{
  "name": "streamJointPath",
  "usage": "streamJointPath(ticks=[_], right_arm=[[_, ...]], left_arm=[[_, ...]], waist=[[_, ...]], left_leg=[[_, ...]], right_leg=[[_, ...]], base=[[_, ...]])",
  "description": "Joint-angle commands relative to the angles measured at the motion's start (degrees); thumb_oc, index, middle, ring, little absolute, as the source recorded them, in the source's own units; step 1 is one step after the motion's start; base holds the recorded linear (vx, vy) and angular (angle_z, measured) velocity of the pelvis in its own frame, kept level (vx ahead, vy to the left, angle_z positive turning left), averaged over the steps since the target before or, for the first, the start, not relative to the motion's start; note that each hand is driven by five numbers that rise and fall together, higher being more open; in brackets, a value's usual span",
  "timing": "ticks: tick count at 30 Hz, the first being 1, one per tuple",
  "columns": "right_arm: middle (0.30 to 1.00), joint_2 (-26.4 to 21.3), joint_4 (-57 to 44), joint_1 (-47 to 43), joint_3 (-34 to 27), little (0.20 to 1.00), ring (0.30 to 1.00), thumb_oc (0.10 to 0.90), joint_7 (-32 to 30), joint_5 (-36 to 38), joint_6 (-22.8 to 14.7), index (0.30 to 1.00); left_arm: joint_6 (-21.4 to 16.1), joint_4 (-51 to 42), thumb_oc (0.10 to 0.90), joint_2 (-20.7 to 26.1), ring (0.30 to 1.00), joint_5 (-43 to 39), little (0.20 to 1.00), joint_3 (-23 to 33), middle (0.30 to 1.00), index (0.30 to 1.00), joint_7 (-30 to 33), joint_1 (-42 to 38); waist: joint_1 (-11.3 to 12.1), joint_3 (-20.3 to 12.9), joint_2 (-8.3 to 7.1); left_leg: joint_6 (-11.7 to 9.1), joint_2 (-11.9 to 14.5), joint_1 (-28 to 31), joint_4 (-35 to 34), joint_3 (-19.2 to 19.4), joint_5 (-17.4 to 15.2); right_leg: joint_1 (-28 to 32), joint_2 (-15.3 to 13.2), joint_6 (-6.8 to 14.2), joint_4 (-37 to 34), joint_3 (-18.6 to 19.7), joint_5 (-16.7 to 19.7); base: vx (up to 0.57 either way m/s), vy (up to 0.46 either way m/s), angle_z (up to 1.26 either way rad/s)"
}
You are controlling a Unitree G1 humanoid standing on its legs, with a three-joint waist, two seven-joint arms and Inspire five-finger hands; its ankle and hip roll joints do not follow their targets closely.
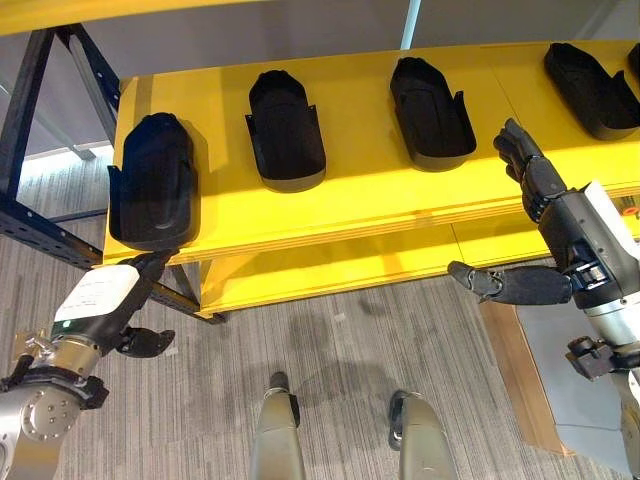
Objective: Move parts from the plastic box to the shelf.
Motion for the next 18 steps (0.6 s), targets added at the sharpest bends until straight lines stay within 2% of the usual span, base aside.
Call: streamJointPath(ticks=[1,18], right_arm=[[1.000,-0.61,-2.71,-7.62,-1.60,1.000,1.000,0.900,-3.60,1.54,-4.37,1.000],[1.000,-1.06,-2.49,-7.83,-1.44,1.000,1.000,0.900,-4.18,1.43,-4.78,1.000]], left_arm=[[-0.09,0.16,0.900,6.54,1.000,-0.64,1.000,2.67,1.000,1.000,5.32,-4.58],[0.72,3.79,0.900,7.74,1.000,0.63,1.000,0.08,1.000,1.000,7.98,-9.61]], waist=[[-1.40,-1.17,-0.36],[-2.08,-1.23,-0.60]], left_leg=[[4.66,-1.73,1.82,1.66,1.81,-5.15],[4.60,-1.68,1.52,2.08,2.19,-5.26]], right_leg=[[3.14,2.69,-3.82,-1.78,-0.28,-1.17],[2.73,2.85,-3.80,-1.72,0.19,-1.07]], base=[[0.00,0.000,0.00],[0.00,0.002,-0.02]])
